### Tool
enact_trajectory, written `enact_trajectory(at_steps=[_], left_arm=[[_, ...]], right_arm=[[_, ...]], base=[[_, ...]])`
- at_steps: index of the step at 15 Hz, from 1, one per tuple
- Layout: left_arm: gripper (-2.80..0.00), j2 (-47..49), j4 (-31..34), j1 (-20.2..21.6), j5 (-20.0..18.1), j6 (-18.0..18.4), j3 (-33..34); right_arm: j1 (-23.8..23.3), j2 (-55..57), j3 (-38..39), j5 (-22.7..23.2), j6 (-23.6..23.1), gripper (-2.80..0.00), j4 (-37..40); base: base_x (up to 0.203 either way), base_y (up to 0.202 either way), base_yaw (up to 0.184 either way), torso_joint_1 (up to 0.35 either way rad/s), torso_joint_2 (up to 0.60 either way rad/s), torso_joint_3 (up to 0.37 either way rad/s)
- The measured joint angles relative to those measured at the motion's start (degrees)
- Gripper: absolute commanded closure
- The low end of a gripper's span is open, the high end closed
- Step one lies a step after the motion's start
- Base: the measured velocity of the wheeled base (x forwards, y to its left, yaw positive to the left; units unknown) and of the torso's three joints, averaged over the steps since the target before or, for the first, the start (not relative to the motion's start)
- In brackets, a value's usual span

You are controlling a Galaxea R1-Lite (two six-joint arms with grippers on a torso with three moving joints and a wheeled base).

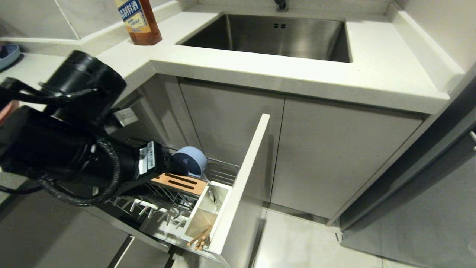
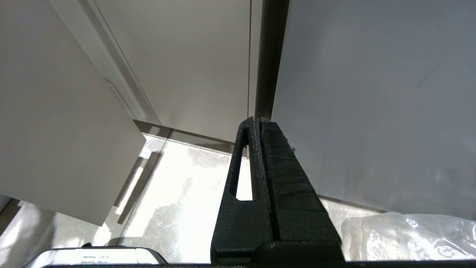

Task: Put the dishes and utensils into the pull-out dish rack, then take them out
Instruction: Pick up the spoon and place it in the cupboard

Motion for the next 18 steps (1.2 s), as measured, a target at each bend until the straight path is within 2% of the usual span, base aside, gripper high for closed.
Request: enact_trajectory(at_steps=[4, 6, 8, 10, 15, 18], left_arm=[[0.0, -8.18, -0.01, -2.61, 5.47, 2.19, -1.24], [0.0, -11.51, -0.01, -2.94, 9.14, 4.59, -2.78], [0.0, -14.66, 0.0, -1.47, 13.08, 8.76, -5.13], [0.0, -17.32, -0.02, 1.98, 15.78, 14.07, -7.92], [0.0, -21.01, -0.12, 12.56, 17.15, 25.65, -11.82], [0.0, -21.9, -0.21, 19.96, 17.86, 30.16, -12.3]], right_arm=[[0.0, 0.0, 0.0, 0.0, 0.05, 0.0, 0.0], [0.0, 0.0, 0.0, 0.01, 0.04, 0.0, 0.0], [0.0, 0.0, 0.0, 0.02, 0.02, 0.0, -0.02], [0.0, 0.0, 0.0, 0.0, 0.02, 0.0, -0.02], [-0.02, 0.0, 0.0, 0.01, 0.02, 0.0, 0.0], [0.0, 0.0, 0.0, 0.0, 0.02, 0.0, 0.0]], base=[[0.0, 0.0, 0.0, 0.0, 0.0, 0.0], [0.0, 0.0, 0.0, 0.0, 0.0, 0.0], [0.0, 0.0, 0.0, 0.0, 0.0, 0.0], [0.0, 0.0, 0.0, 0.0, 0.0, 0.0], [0.0, 0.0, 0.0, 0.0, 0.0, 0.0], [0.0, 0.0, 0.0, 0.0, 0.0, 0.0]])
